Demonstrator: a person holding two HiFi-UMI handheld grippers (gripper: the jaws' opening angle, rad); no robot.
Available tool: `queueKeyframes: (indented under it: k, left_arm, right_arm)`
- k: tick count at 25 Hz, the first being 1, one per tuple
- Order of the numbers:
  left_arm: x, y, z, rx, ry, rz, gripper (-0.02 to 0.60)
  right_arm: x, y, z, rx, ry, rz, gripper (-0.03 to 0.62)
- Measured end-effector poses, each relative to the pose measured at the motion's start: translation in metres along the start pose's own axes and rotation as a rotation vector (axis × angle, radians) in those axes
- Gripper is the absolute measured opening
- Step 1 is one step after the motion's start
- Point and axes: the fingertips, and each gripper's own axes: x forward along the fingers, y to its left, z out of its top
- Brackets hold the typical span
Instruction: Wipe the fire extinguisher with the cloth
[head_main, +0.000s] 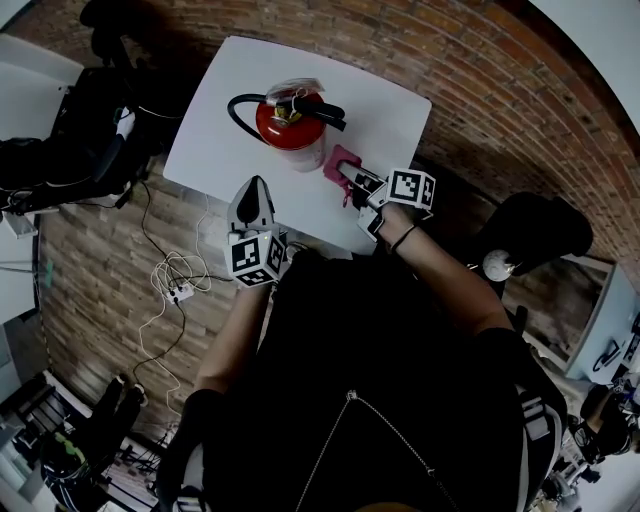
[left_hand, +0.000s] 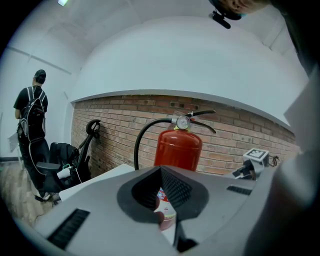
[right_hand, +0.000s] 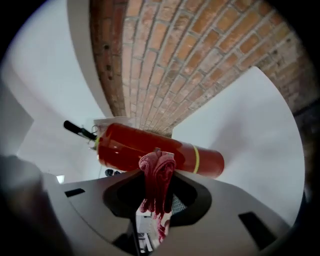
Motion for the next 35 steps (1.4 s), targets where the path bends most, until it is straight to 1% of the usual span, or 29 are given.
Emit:
queueKeyframes:
  k: [2,4,8,13,17,22,27,32,35]
  left_arm:
    - [-0.002,0.001,-0.002,-0.001,0.005,0.005,0.008]
    - [-0.004,0.002,-0.004,-0.001,0.012,0.01,0.008]
    - [-0.008,0.008,-0.01,0.002,0.03,0.019,0.008]
    - [-0.016,0.02,-0.015,0.013,0.044,0.042,0.008]
    - [-0.02,0.029,-0.017,0.018,0.053,0.049,0.008]
    - [-0.026,0.045,-0.021,0.033,0.074,0.049,0.008]
    - [-0.033,0.061,-0.024,0.047,0.088,0.049,0.008]
    - [-0.038,0.076,-0.026,0.058,0.1,0.044,0.008]
    - [-0.04,0.083,-0.027,0.065,0.105,0.04,0.008]
  right_arm:
    - [0.008,-0.027,-0.009,0.111,-0.005,-0.032,0.124]
    - [0.017,-0.053,-0.019,0.159,-0.005,-0.076,0.124]
    - [0.037,-0.098,-0.032,0.193,-0.006,-0.157,0.124]
    - [0.056,-0.136,-0.042,0.216,-0.03,-0.215,0.124]
    - [0.07,-0.159,-0.051,0.229,-0.06,-0.243,0.124]
    - [0.084,-0.182,-0.066,0.29,-0.114,-0.289,0.124]
    - [0.096,-0.2,-0.07,0.338,-0.187,-0.325,0.124]
    - [0.104,-0.214,-0.071,0.358,-0.24,-0.369,0.124]
    - [0.108,-0.218,-0.071,0.353,-0.262,-0.382,0.124]
